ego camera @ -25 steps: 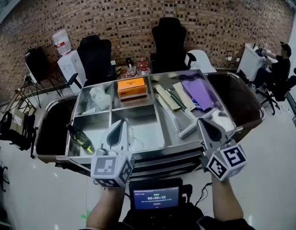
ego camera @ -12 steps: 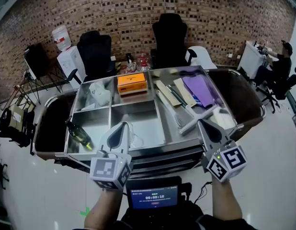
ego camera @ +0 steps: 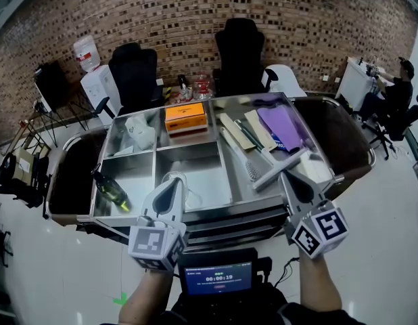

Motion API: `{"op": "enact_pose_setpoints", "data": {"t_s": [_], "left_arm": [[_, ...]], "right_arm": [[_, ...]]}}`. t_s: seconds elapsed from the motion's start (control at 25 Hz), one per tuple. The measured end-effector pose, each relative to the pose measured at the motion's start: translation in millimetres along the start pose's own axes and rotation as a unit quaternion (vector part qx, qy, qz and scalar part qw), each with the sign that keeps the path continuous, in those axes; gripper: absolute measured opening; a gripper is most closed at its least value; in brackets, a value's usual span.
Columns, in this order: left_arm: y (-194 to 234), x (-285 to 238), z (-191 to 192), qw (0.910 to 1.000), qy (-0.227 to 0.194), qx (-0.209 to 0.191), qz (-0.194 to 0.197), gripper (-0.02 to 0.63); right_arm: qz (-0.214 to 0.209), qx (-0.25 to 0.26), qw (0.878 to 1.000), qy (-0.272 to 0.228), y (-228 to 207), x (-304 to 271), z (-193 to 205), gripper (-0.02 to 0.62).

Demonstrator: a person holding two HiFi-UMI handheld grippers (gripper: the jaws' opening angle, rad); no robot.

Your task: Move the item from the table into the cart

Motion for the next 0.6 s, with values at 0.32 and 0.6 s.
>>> {"op": "enact_pose_setpoints", "data": {"t_s": [0.32,0.6], "left_arm": [[-4.4,-1.3,-0.6,1.0000,-0.002,-0.001,0.003,0.000],[-3.3,-4.0,6.6,0.9999,0.004,0.007,0.005,0.000]], "right_arm": [[-0.002,-0.002,1.000,0.000,-1.0,-1.4,2.4,0.014],[0.000,-0.001,1.000,-0.001,-1.3,-2.1,3.1,0.014]]}}
Point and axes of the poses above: the fingertips, and each gripper's own axes: x backward along the fingers, y to its left, z out of its underside, the point moved 10 cm from there along x, backward along the fingers, and after that the axes turned 11 degrees about y, right-handed, at the moved point
